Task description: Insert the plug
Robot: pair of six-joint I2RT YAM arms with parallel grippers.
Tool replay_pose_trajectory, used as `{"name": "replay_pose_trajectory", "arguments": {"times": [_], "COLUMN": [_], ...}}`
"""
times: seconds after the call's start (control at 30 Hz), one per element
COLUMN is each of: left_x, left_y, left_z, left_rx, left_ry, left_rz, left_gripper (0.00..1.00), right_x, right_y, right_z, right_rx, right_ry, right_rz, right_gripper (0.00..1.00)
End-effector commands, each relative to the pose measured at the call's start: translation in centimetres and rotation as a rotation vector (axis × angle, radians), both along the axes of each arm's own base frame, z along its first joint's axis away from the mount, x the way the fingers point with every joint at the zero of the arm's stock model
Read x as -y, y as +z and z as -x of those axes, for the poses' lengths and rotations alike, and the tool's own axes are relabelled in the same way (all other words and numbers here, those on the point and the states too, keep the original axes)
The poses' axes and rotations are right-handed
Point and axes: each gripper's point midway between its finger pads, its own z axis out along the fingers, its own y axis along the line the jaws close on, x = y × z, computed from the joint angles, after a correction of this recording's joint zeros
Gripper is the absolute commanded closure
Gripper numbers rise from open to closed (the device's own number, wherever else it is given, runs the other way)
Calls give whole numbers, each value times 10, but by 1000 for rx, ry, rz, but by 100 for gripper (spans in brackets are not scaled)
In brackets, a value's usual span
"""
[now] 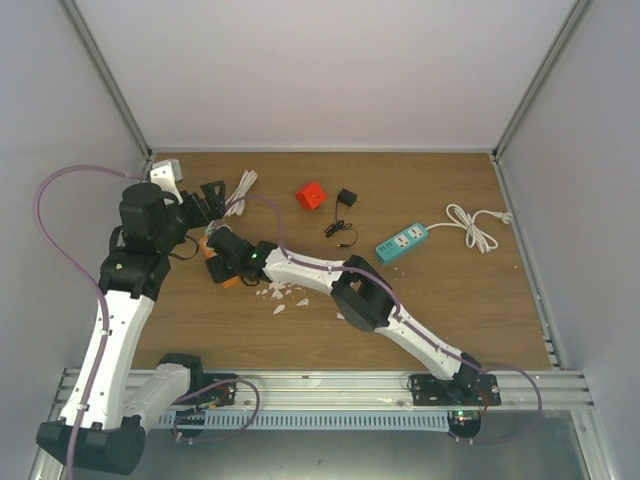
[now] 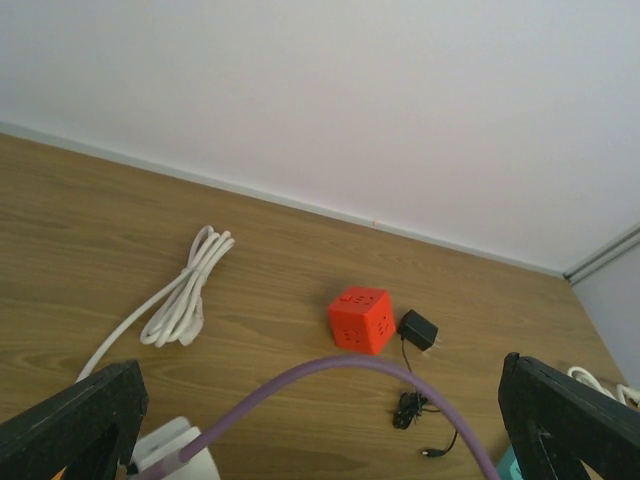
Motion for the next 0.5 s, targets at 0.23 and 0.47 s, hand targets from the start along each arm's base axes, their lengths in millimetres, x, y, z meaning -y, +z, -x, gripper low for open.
{"name": "replay_pose_trajectory", "arguments": {"times": [0.23, 0.47], "left_x": [-2, -13], "left_y": [8, -2], "left_z": [-6, -3], "left_rx": [35, 30], "left_ry": [12, 68], "left_rz": [10, -20], "left_gripper": [1, 1], "right_x": [58, 270], "right_y": [44, 128], "right_z": [67, 77], "right_rx": [-44, 55], "right_ry": [119, -295], "right_rz": [82, 337], "right_gripper": [0, 0]}}
